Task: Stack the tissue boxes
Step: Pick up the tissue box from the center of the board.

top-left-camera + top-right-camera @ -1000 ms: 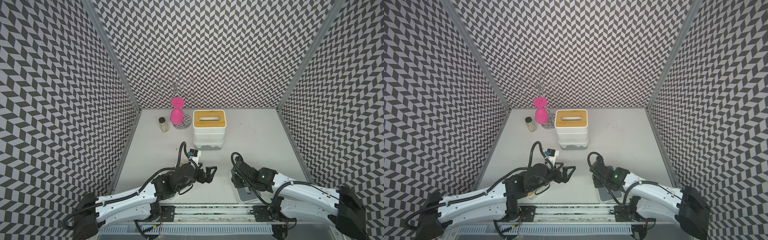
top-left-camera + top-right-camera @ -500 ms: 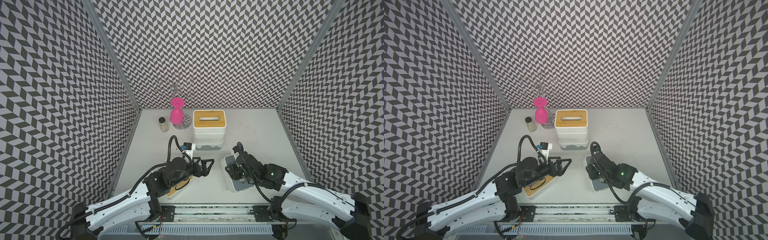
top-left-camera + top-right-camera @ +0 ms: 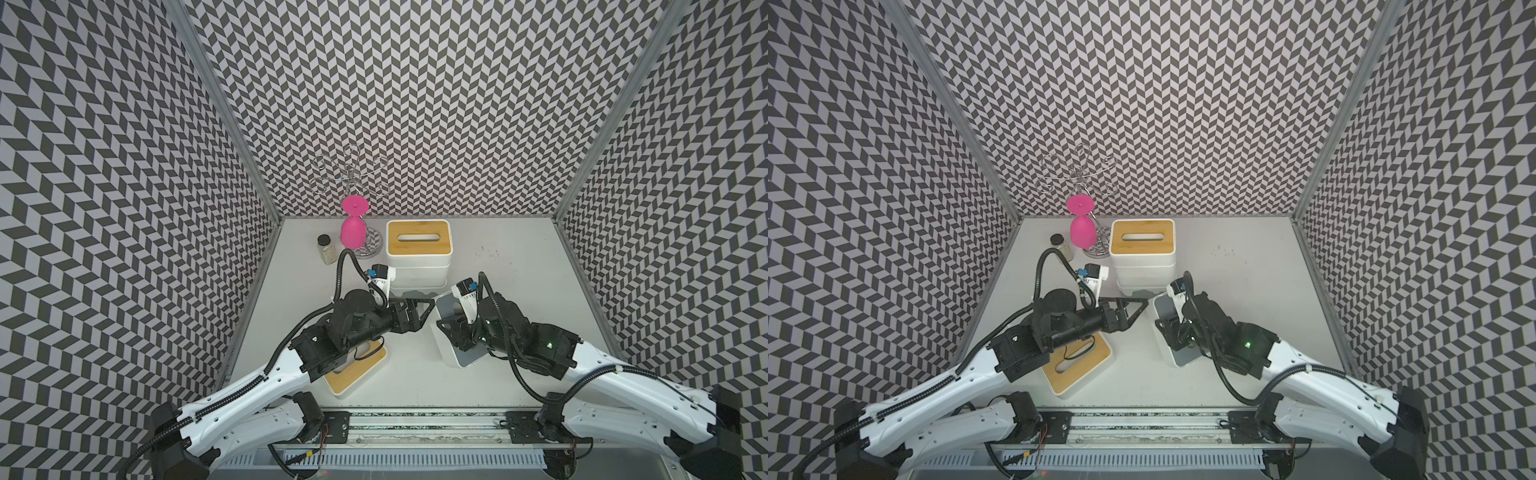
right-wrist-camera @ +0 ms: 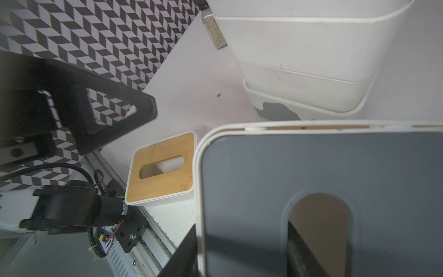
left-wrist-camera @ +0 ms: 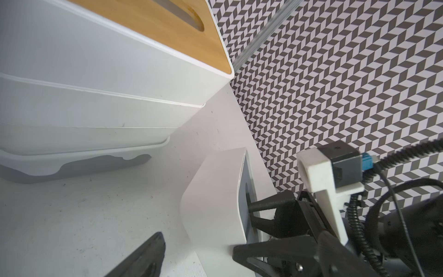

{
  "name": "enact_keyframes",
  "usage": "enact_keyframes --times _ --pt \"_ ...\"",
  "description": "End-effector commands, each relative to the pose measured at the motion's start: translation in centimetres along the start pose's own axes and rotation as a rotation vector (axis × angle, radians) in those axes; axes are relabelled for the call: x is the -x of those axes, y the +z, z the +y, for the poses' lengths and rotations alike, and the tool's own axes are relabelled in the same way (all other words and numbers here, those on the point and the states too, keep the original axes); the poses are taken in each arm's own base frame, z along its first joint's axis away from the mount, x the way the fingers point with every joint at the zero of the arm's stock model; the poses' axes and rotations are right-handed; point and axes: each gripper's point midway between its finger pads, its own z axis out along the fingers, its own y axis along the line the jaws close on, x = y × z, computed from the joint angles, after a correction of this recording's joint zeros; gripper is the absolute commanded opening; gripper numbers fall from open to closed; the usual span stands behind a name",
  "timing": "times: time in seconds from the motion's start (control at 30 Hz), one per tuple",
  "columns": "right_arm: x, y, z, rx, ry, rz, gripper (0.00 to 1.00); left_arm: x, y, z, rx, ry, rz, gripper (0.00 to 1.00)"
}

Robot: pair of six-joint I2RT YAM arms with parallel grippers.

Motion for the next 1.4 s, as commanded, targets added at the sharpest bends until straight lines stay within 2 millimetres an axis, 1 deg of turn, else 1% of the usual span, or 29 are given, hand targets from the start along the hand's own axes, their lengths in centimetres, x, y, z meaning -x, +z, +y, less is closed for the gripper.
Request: enact_keyframes --times 0.0,0.17,0.33,0.43,0.53,0.6,0.73,0.87,1.23,1.37 --pt "4.1 -1.6 2.7 0.115 -0.055 -0.168 0.42 0.9 0.3 -1.9 -0.064 -0.001 0.004 0.99" --pt "4.7 -2.1 3.0 0.135 -0.077 -0.203 0.42 0.7 1.1 -0.1 -0.008 -0.024 0.026 0.99" --pt "4.9 -2.8 3.2 0.155 -0.091 -0.233 0.42 0.9 1.5 1.1 0.011 -0.066 0.025 0.99" --pt "5.1 -3.1 3.4 0.173 -0.096 -0.260 0.43 0.9 1.9 0.2 -0.044 -0.066 0.042 0.99" --pt "5.3 -3.3 3.4 0.173 -0.100 -0.267 0.43 0.8 2.2 -0.8 -0.089 -0.052 0.062 0.95" --pt "5.4 -3.1 2.9 0.142 -0.091 -0.265 0.43 0.9 2.4 -0.7 -0.085 -0.048 0.066 0.92" --pt "5.6 -3.2 3.6 0.172 -0.104 -0.270 0.43 0.9 2.8 -0.8 -0.089 -0.045 0.071 0.87" --pt "5.4 -2.7 3.3 0.152 -0.110 -0.253 0.43 0.9 3.1 -0.9 -0.089 -0.036 0.074 0.80" --pt "5.1 -2.3 3.9 0.179 -0.138 -0.236 0.43 1.1 3.9 -0.7 -0.082 -0.019 0.072 0.67" --pt "4.8 -2.0 3.6 0.164 -0.139 -0.222 0.44 1.0 4.0 -0.6 -0.082 -0.014 0.076 0.62"
